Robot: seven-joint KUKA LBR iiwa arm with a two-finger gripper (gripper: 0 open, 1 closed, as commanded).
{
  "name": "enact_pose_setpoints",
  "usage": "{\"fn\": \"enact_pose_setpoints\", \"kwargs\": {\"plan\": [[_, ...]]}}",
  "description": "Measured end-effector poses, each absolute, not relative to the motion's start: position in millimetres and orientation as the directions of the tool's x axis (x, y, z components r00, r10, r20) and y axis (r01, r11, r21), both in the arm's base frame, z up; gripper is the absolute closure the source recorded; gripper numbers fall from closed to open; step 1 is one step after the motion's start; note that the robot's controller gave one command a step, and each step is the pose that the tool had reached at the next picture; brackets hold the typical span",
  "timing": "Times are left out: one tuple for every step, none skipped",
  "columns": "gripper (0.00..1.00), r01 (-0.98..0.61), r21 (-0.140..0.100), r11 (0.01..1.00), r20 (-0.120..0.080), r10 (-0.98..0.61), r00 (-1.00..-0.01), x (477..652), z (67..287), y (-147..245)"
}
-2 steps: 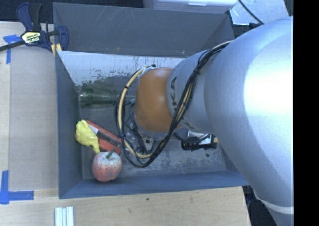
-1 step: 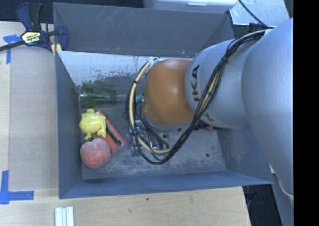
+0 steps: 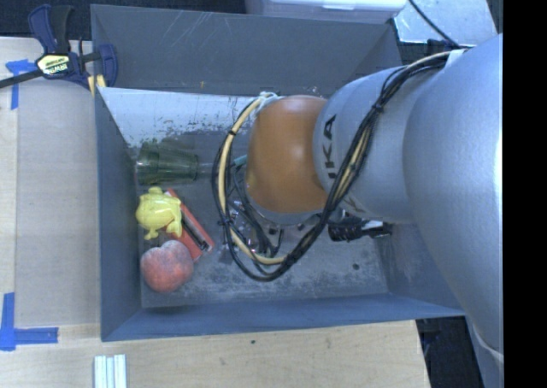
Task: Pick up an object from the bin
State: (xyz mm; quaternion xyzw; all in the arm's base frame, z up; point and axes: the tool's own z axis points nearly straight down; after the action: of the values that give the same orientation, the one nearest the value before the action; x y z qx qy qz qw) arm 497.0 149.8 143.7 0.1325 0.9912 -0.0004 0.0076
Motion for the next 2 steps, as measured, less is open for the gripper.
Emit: {"fn": "enact_pose_setpoints", "kwargs": {"plan": [[1.00, 0.133, 0.000, 0.991, -0.018, 0.133, -0.991, 494.9, 169.0, 181.5], [1.00, 0.180, 0.001, 0.984, -0.018, 0.180, -0.983, 497.5, 199.6, 169.9]]}}
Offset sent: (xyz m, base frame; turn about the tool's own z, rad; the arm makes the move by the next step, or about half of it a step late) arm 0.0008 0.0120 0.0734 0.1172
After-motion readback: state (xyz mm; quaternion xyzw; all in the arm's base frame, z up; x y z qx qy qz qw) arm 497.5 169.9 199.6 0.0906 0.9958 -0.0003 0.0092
